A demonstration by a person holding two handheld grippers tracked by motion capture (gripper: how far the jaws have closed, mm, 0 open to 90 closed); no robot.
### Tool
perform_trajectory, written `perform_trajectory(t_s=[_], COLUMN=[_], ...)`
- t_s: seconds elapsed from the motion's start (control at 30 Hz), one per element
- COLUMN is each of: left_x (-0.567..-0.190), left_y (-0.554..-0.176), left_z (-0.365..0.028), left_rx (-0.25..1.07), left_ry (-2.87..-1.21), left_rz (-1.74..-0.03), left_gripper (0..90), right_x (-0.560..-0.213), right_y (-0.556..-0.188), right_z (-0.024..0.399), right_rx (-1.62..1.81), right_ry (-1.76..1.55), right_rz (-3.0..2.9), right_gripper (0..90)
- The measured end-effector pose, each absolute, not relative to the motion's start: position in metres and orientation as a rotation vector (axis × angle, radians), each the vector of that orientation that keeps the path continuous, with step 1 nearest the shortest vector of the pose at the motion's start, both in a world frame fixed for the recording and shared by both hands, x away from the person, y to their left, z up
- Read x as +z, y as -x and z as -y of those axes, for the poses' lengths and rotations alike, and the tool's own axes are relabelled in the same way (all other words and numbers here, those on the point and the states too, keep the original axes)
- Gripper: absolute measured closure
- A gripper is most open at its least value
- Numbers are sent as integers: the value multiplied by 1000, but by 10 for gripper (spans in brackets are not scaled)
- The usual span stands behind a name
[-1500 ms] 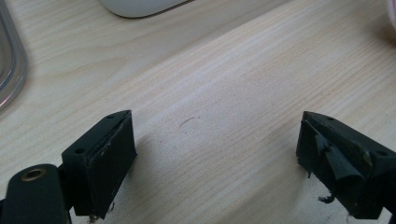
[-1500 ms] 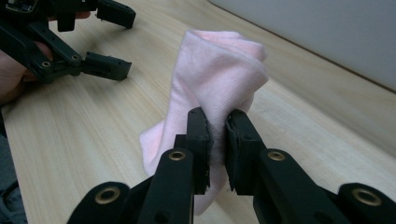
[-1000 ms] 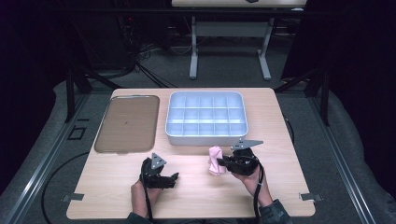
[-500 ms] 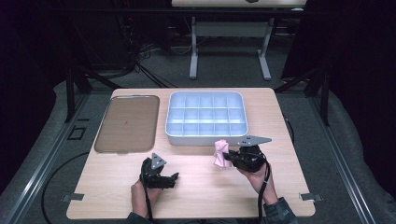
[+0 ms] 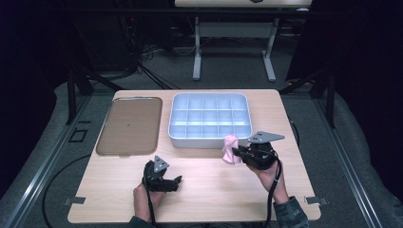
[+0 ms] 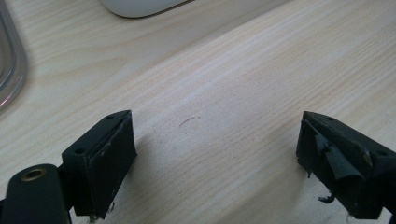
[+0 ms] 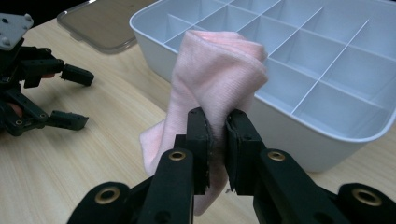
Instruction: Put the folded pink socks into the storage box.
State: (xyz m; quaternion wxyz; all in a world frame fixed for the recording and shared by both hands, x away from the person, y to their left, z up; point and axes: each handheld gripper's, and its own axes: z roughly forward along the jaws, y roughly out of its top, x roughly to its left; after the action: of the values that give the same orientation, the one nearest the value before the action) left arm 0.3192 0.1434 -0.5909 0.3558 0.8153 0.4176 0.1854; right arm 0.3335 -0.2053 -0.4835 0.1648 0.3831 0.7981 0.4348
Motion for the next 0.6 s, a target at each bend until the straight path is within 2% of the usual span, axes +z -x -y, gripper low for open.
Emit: perform_trajectory(t_s=[0.6], left_x=[-591], left_y=[-319], left_z=[-143], left_rx=[478], left_ry=[-2105], left_rz=[-1079], left_gripper=[115], right_x=[-453], right_y=[-346], right_z=[222], right_rx=[1230], right_ry=[-1069], right_rz=[-2192], right_gripper=[807])
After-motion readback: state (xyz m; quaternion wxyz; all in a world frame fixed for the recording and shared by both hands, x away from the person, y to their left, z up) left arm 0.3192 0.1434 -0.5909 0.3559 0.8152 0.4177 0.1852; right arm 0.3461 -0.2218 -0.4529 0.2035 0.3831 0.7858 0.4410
